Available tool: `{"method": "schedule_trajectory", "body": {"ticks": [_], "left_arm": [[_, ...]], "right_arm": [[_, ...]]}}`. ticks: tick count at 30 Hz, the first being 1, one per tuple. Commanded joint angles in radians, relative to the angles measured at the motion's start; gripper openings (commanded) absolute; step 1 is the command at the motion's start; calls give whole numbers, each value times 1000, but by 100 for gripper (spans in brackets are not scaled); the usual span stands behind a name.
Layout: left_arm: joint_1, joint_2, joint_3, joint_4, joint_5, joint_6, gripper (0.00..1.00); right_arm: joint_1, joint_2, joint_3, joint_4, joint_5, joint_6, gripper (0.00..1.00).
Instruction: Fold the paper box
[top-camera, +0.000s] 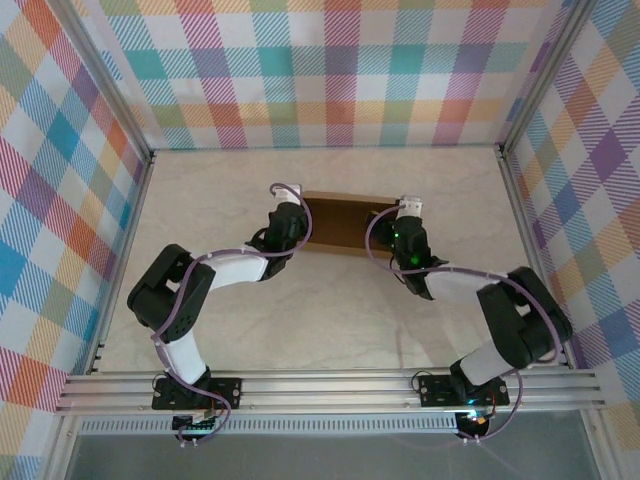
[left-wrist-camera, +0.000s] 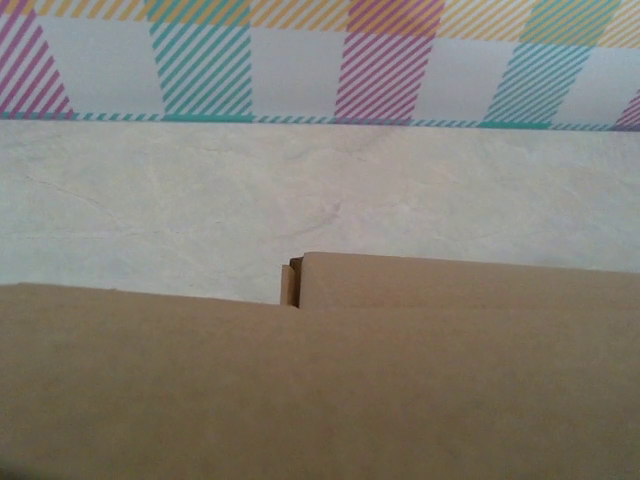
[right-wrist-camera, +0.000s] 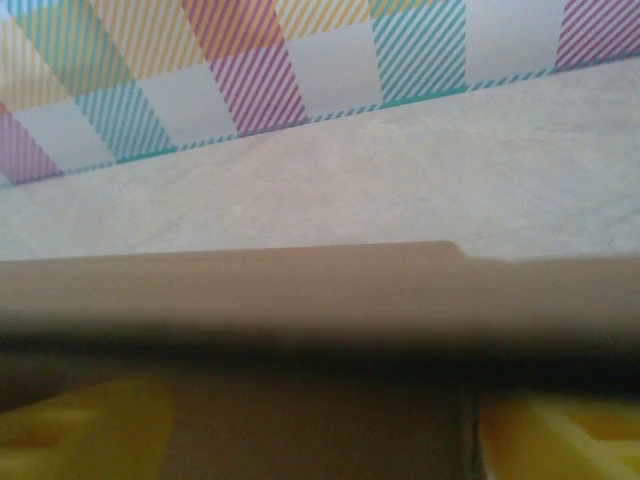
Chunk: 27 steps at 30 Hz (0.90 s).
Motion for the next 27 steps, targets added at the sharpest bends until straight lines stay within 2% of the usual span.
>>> {"method": "schedule_trajectory", "body": {"ticks": [1,9,14,18,21,27], "left_arm": [[-22,8,-15,-27,21,-1,0],[-23,40,12,-36,17,5,0],[-23,52,15,-37,19,9,0],[-23,52,12,-43,16,16,0],[-25,58,12,-44,30,13,2],[-46,33,-22,-8,38,48,21]], "right_arm": [[8,-117,-17,-157,-22,47,88],[8,-438,-64,-475,-44,1,90],[3,-567,30,-647,-42,-25,89],[-9,-502,222,-794,-72,-60,88],[-57,-366,391,-903,-112,-63,89],[-184,-47,674,-1022,-272,-21,92]]}}
